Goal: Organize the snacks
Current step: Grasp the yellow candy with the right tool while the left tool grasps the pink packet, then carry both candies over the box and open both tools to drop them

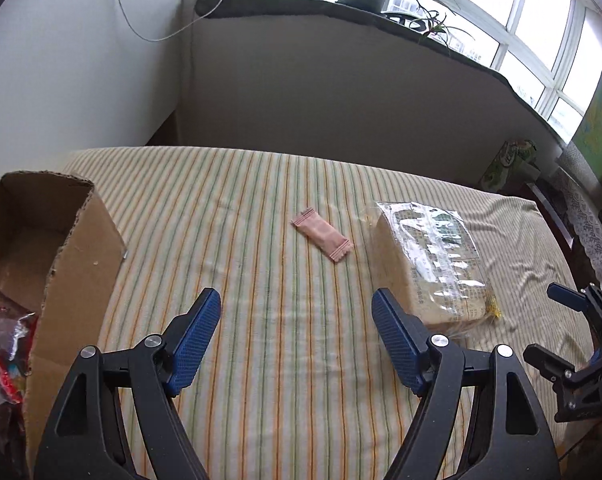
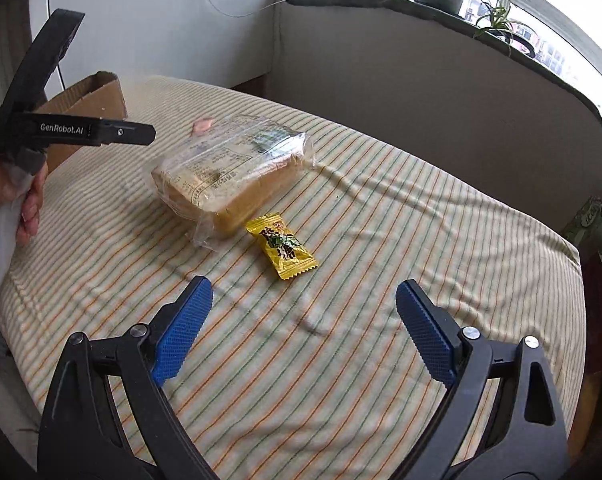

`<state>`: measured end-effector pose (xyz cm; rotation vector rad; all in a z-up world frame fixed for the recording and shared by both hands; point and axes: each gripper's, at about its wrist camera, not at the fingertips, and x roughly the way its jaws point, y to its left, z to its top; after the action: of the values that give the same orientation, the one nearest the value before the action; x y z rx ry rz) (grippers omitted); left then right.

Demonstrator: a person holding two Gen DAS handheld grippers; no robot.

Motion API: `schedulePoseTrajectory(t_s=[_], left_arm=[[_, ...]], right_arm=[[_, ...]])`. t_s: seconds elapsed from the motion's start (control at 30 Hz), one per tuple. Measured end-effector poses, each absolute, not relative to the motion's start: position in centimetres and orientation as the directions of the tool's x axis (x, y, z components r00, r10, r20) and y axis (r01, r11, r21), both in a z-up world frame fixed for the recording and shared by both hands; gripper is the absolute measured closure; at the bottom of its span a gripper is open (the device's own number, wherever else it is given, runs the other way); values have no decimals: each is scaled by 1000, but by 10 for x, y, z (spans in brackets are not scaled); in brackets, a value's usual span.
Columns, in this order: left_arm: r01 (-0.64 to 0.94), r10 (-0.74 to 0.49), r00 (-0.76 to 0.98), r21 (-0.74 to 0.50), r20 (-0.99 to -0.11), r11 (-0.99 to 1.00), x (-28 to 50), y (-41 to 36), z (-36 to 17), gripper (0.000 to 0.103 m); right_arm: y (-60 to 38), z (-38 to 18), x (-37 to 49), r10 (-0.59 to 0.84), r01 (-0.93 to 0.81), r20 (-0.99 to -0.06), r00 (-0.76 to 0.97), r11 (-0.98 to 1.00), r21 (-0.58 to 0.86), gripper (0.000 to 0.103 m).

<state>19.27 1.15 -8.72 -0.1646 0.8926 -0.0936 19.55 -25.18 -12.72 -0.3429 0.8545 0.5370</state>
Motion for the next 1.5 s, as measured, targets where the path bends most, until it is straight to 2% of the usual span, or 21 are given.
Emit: schedulePoseTrajectory(t_s=[0.2,0.27,0.5,0.63,0.67,0.7,0.73,0.77,0.8,0.87,1.13,1.5], left_arm=[[7,-134,614,-165,-778,986,220,0,-99,25],[12,-123,608,-146,-784,989,230,-6,-104,25],[32,-95,603,-95,-792,995,249,-28,-113,25],[33,-101,602,-102,-792,994,253,-31,-115,29],[32,-94,603,-94,-792,995,253,-31,-115,35],[29,-83,606,-83,-791,996,253,-32,-116,41],[29,-80,609,-78,-789,996,256,-32,-115,44],[30,-81,614,-79,-785,996,255,-31,-114,53],[34,-83,619,-80,-781,996,255,-30,-113,66],[41,-95,620,-89,-779,995,254,-27,-113,83],[75,-174,638,-165,-750,983,244,-10,-111,84],[83,-204,693,-205,-692,975,208,10,-96,84]], right_arm=[[-242,-139,217,324,-635,-799,508,767,-93,9],[-238,-142,221,328,-650,-804,496,754,-94,19],[-229,-144,228,353,-673,-806,476,736,-76,37],[-227,-144,229,378,-688,-809,449,724,-44,62],[-225,-143,227,381,-690,-809,447,722,-41,71],[-222,-143,227,382,-691,-809,447,722,-40,75],[-220,-144,227,381,-689,-809,448,723,-41,75],[-219,-145,226,377,-687,-809,451,726,-44,76],[-218,-145,225,375,-684,-809,452,728,-44,76],[-219,-146,224,375,-676,-808,455,736,-39,78],[-225,-145,213,369,-630,-791,489,776,-27,79],[-232,-135,196,365,-578,-763,533,816,-14,81]])
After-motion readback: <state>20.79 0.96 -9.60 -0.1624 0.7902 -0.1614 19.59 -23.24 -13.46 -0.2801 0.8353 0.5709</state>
